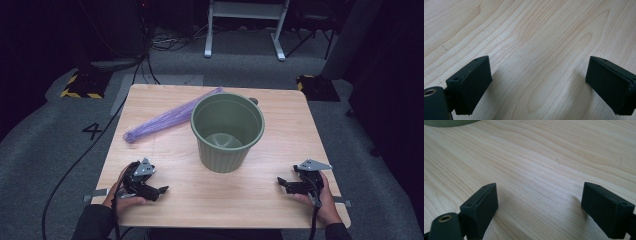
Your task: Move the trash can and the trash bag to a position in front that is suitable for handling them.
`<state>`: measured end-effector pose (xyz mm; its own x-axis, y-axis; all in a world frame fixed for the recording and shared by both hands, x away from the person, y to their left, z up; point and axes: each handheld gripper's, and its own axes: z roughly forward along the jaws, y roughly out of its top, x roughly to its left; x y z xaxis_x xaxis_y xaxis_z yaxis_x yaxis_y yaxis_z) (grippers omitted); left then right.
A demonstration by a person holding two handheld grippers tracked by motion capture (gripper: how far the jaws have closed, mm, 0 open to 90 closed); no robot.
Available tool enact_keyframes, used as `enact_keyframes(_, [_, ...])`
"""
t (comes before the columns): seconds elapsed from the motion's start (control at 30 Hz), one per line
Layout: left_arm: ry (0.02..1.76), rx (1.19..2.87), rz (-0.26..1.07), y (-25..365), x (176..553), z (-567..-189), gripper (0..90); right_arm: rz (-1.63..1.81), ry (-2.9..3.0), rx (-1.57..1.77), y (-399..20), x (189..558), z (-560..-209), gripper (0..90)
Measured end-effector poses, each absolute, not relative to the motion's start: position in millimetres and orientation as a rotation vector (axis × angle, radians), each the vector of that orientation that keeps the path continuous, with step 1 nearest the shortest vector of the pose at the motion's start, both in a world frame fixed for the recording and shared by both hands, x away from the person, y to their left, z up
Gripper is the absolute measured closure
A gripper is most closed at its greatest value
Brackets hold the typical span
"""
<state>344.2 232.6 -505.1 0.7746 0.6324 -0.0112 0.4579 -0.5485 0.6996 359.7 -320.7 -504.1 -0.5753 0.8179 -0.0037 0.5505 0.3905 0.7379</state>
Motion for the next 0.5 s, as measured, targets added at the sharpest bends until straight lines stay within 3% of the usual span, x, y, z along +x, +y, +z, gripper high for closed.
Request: enact_keyframes(0.5, [0.798,2.251,0.312,232.7,345.4,-505.2,6.3,1.073,2.266,1.179,-325.6,357.7,-498.7,17.3])
